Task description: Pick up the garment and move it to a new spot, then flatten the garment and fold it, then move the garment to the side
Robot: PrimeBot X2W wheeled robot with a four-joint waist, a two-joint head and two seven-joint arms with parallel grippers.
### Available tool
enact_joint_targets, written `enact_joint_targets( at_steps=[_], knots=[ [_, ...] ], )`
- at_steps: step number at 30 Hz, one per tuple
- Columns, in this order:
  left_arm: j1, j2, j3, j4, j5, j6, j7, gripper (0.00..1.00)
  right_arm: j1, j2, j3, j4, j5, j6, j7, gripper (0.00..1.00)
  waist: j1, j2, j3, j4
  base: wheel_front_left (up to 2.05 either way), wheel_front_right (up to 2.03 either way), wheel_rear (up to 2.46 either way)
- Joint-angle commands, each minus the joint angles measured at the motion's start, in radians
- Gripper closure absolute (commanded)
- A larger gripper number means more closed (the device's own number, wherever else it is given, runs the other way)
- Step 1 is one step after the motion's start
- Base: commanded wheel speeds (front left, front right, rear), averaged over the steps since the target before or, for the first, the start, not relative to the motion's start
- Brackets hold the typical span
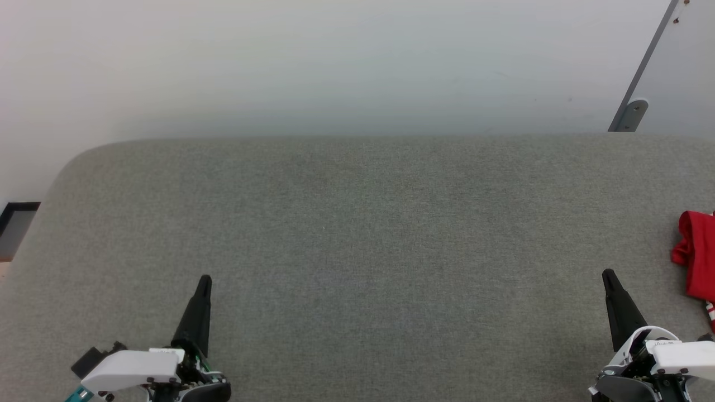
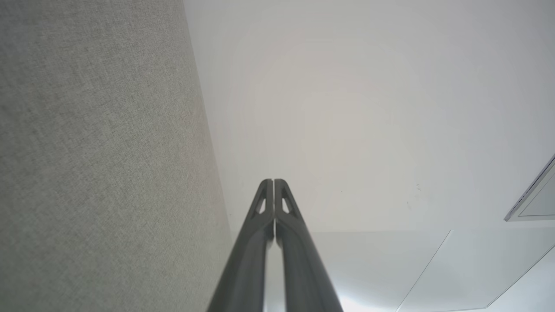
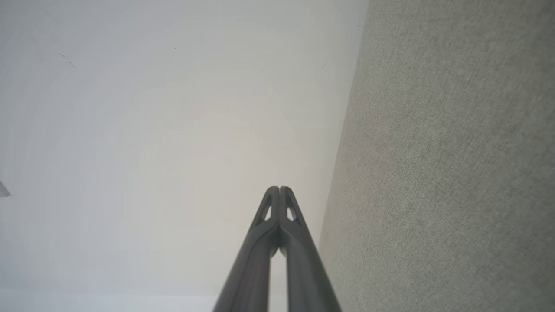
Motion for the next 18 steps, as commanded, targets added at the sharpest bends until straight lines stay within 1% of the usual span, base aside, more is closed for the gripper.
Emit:
enact_joint_targets(
  at_steps=[1,18],
  knots=[
    [-0.009,0.0,0.002,-0.002,-0.004,0.001,0.002,1.0,-0.002,0.003,0.0,-0.003,0.004,-0.001,0.002,1.0,0.0,-0.0001,0.0,0.0,0.0,0.0,0.0],
    [-0.009,0.0,0.002,-0.002,-0.004,0.001,0.001,1.0,-0.002,0.003,0.0,-0.003,0.005,-0.001,0.002,1.0,0.0,-0.0001,0.0,0.0,0.0,0.0,0.0]
  ],
)
